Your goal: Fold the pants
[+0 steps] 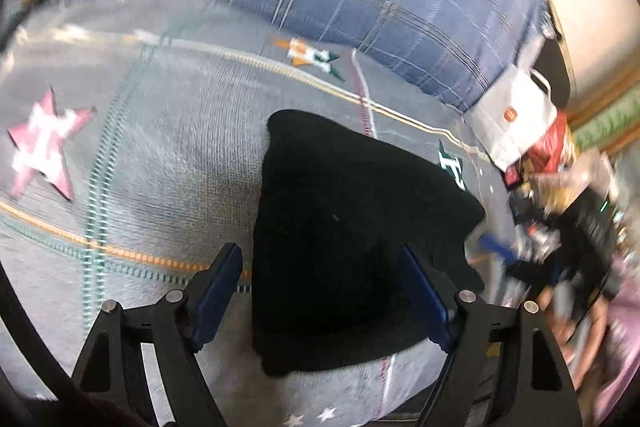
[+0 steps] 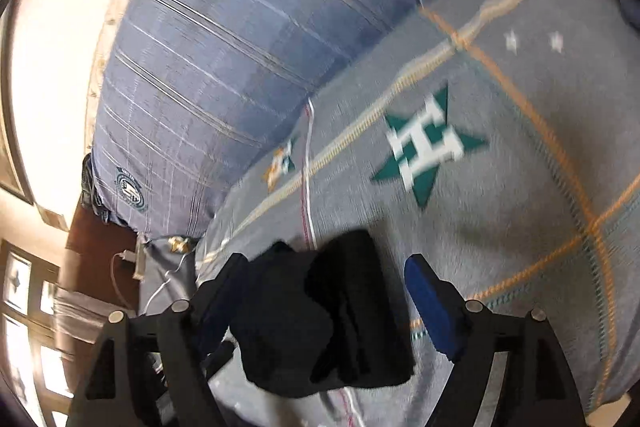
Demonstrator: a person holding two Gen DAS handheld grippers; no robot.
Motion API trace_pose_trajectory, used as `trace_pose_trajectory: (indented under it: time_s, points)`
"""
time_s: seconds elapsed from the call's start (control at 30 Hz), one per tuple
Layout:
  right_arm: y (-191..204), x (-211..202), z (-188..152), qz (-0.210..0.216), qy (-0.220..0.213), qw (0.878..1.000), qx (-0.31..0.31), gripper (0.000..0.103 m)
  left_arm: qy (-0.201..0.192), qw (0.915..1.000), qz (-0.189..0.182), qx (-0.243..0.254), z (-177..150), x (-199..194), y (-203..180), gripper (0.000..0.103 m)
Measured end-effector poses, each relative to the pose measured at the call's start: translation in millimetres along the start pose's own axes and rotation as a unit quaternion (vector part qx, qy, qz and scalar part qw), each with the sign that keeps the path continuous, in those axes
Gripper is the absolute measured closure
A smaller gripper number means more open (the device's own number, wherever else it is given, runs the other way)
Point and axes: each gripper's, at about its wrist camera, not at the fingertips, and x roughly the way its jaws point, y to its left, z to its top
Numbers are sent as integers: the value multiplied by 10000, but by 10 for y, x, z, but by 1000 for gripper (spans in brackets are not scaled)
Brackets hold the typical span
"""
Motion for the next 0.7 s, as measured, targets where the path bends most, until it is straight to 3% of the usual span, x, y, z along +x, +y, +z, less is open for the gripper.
trace_pose_trajectory:
  time_s: [0.1, 0.17, 0.23, 0.37, 0.53, 0.7]
  points:
    - [-34, 284, -86, -19, 540, 9985, 95, 20, 195, 9992, -86, -331, 32, 139, 103, 24]
    - [-7, 444, -139, 109, 747, 9971, 124, 22, 280, 9984, -246, -426, -6, 208, 123, 32]
    - [78, 561, -173, -348, 781, 9962, -161, 29, 160, 9989, -198, -389, -26, 204, 92, 35]
    - [135, 579, -185, -553, 627, 9958, -380, 40, 129, 9989, -164, -416, -19, 217, 79, 35]
    - [341, 562, -305, -858, 259, 9925, -828, 54, 161, 9995, -150, -217, 6, 107, 56, 60]
    - [592, 399, -781, -273, -39, 9901, -1378, 61, -201, 9997, -69, -94, -257, -390, 324, 61]
